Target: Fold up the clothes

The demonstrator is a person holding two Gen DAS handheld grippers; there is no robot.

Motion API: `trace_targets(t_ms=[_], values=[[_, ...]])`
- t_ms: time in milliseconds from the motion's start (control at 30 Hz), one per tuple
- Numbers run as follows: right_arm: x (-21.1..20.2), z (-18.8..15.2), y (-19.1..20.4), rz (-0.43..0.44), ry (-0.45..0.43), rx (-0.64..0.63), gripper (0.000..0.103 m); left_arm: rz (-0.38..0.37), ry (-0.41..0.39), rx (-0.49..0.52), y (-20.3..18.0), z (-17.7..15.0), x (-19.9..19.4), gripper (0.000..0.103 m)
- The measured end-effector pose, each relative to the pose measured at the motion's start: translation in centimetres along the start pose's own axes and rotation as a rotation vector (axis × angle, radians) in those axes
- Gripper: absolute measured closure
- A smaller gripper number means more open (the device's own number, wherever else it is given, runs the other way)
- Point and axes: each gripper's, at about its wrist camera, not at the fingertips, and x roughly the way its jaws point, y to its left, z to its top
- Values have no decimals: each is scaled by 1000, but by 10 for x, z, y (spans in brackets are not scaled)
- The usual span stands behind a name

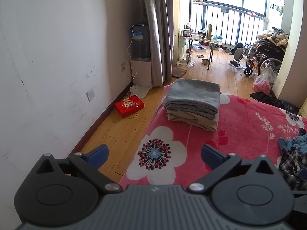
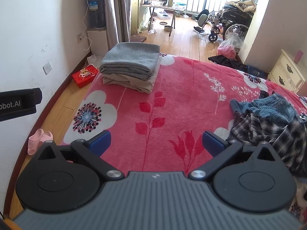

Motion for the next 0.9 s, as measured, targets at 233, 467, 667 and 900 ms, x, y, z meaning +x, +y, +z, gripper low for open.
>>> trace_targets(t_ms=[233, 467, 667, 900], values=[[0, 0, 1, -7, 3, 8, 1, 0, 5, 1, 1, -1, 2, 0], [1, 0, 1, -9, 7, 9, 1, -1, 17, 3, 2, -4, 4, 0], [2, -1, 2, -12, 11, 8, 1, -2, 22, 1, 4, -5, 5, 0], [2, -1, 2, -17, 13, 12, 1, -5, 25, 3, 4, -4, 4, 0]])
